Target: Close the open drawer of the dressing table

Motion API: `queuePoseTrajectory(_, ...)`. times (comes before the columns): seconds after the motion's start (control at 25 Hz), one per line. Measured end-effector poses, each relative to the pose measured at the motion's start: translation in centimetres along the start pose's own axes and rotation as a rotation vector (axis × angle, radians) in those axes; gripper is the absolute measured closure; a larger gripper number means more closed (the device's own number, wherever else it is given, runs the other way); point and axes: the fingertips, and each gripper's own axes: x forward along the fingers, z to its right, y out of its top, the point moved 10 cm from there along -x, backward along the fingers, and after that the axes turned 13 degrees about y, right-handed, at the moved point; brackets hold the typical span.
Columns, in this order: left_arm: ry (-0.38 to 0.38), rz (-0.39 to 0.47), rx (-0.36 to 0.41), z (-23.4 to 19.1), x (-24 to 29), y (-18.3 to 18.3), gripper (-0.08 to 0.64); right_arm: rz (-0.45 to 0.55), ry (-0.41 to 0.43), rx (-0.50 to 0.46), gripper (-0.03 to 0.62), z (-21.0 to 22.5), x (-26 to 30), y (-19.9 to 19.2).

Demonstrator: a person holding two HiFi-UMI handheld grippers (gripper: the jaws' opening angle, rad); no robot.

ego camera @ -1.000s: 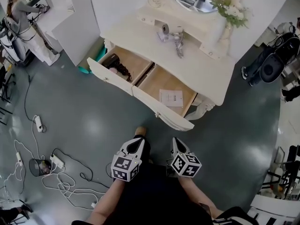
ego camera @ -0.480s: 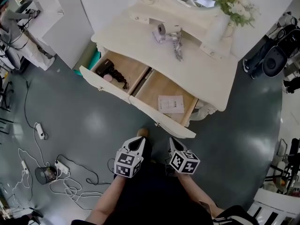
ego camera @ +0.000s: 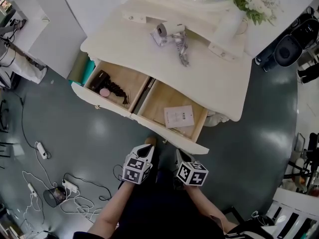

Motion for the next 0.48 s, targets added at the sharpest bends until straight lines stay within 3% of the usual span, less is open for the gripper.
queuePoseTrajectory(0.48,-0.109,-0.084,0.036,-1.7,4.5,2.2,0.546,-0.017,-0.110,0.105,0.578,0.6,2.1,0.3)
